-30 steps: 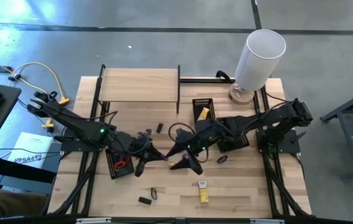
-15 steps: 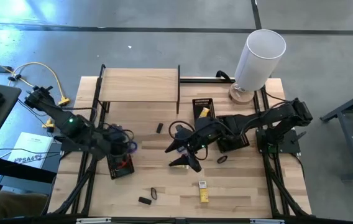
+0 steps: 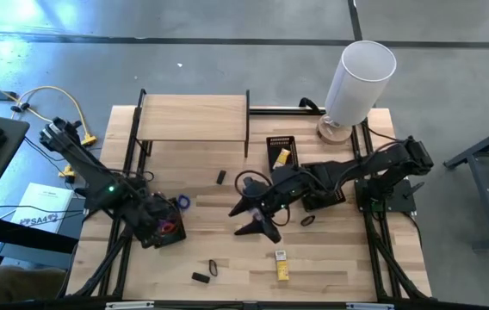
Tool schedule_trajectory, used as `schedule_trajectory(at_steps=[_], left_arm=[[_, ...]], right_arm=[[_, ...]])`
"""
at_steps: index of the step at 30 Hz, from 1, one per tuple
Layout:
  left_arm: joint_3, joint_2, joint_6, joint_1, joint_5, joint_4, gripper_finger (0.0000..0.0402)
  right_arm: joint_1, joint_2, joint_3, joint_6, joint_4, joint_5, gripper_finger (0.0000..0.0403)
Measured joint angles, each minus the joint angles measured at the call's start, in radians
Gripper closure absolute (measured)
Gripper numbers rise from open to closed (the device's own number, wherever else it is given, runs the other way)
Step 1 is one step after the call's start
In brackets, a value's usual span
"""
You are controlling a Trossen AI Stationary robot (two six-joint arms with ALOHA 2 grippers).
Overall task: Pick & Place Office Desk Supplies
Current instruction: Put the purple spring keychain into the bottom left black bin, then put the black rubberband into the bottom right black bin
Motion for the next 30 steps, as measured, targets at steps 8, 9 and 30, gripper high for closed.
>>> schedule_trajectory(at_steps=[8, 9, 30], left_arm=[[-0.107, -0.001, -0.015, 0.023, 0.021, 0.036, 0.0394], [-0.118, -0.001, -0.011, 0.029, 0.021, 0.047, 0.0394], [-0.146, 0.005, 0.086, 0.094, -0.079, 0.068, 0.0255]], right_arm=[[0.010, 0.007, 0.000, 0.003, -0.026, -0.006, 0.0147], [0.010, 0.007, 0.000, 0.004, -0.026, -0.004, 0.0147], [0.037, 0.007, 0.000, 0.031, -0.070, -0.071, 0.0146]])
